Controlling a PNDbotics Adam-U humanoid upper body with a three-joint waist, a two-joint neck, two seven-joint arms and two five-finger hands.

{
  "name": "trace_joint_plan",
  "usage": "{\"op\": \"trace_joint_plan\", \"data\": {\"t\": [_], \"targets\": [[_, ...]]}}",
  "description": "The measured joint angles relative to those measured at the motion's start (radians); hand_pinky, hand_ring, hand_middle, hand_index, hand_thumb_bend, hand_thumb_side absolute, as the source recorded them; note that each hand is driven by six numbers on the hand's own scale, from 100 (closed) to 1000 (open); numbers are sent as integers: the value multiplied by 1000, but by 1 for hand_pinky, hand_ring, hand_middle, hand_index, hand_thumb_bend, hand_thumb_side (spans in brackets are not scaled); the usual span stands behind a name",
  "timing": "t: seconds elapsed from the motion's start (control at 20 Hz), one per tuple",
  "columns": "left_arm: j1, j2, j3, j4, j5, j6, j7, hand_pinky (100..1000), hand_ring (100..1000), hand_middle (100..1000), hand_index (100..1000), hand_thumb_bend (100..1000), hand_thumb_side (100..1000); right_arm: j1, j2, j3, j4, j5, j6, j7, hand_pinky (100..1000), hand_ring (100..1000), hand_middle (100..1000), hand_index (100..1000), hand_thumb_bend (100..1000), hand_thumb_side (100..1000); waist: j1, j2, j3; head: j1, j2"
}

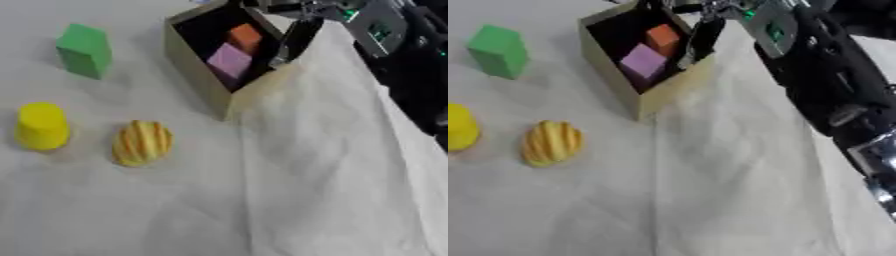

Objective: Pick up objects on the table and place them in the box.

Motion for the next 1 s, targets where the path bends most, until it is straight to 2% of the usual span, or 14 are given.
{"op": "trace_joint_plan", "data": {"t": [0.1, 0.2, 0.25, 0.3, 0.35, 0.4, 0.55, 0.65, 0.85, 1.0], "targets": [[0, 0, 0, 0, 1, 0, 0, 804, 866, 794, 867, 565, 786, 2, 0, -1, 0, -1, -3, 5, 1000, 1000, 1000, 1000, 467, 205, 0, 0, -1, 0, 5], [0, 0, 0, 0, 1, -1, 0, 805, 866, 794, 867, 565, 787, 3, 0, -5, 0, -5, 0, -2, 974, 1000, 973, 1000, 361, 276, 1, 0, -1, 0, 6], [0, 0, 0, 0, 1, -1, -1, 805, 867, 794, 867, 564, 787, 5, -1, -8, 0, -7, 4, -13, 946, 1000, 871, 982, 289, 267, 2, 0, -2, 0, 6], [0, 0, 0, 0, 1, -1, -1, 805, 867, 794, 867, 564, 787, 10, -1, -13, -2, -14, 10, -29, 930, 939, 771, 916, 189, 359, 3, -1, -3, 1, 6], [1, 0, 0, 0, 1, -1, -1, 805, 867, 794, 867, 564, 787, 13, -5, -17, -7, -24, 17, -51, 925, 916, 743, 896, 135, 403, 5, -1, -5, 2, 7], [1, 0, 0, 0, 1, -1, -1, 805, 867, 794, 867, 564, 787, 19, -13, -22, -16, -36, 27, -79, 919, 882, 707, 866, 100, 489, 6, -1, -7, 3, 7], [2, 0, 1, 0, 1, -1, -1, 806, 866, 794, 866, 580, 802, 49, -62, -31, -64, -73, 59, -163, 930, 880, 712, 870, 100, 570, 8, -6, -11, 16, 7], [2, 0, 2, 0, -1, -2, 0, 807, 866, 794, 867, 565, 785, 84, -111, -34, -121, -101, 80, -199, 932, 878, 709, 878, 100, 577, 11, -6, -17, 29, 9], [-7, 20, 6, 0, -9, -7, 1, 809, 864, 795, 868, 568, 781, 206, -248, -60, -304, -183, 113, -227, 936, 869, 679, 913, 100, 560, 25, -6, -30, 54, 15], [-46, 68, 5, 0, -25, -11, -8, 812, 862, 794, 872, 581, 776, 327, -349, -108, -469, -253, 145, -250, 933, 885, 750, 940, 100, 543, 40, -6, -39, 63, 16]]}}
